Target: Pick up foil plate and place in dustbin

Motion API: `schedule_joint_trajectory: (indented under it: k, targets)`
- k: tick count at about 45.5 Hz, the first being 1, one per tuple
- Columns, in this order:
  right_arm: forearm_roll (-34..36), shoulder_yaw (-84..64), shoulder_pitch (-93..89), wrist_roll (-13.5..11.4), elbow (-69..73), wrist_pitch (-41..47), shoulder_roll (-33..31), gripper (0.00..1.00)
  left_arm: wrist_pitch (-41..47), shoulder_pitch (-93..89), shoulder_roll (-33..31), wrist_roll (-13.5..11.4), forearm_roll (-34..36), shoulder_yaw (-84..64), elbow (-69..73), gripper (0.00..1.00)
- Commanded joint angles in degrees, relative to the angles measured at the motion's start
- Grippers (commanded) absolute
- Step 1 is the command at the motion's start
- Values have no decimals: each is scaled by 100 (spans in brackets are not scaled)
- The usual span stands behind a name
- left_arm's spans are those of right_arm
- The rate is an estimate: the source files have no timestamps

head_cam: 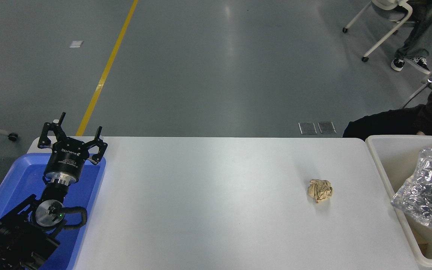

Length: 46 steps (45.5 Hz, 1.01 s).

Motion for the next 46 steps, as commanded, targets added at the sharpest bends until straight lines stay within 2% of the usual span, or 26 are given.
schedule_joint_trajectory:
  k: [1,15,22,30,31,37,46]
  targets:
    - [68,141,-90,3,-219,-58,132,100,0,-10,0,0,-1,0,2,100]
    - [-142,53,709,3,299,48,-175,100,-18,-19,0,26,7,8,-7,100]
    - [-758,-1175,2263,-15,1932,293,-1177,100,-18,-19,0,26,7,8,-7,100]
    - [-714,-3030,4996,-24,4068,1671,-1661,100,-18,-19,0,35,7,8,-7,100]
    - [-644,-3423,5687,-33,4514,2109,-1644,100,-27,-19,0,35,7,8,-7,100]
    - [76,-4244,7440,-50,5703,3149,-1389,100,-27,-19,0,35,7,8,-7,100]
    - [1429,-5088,9366,-41,7172,4020,-124,100,-9,-1,0,18,-1,8,2,100]
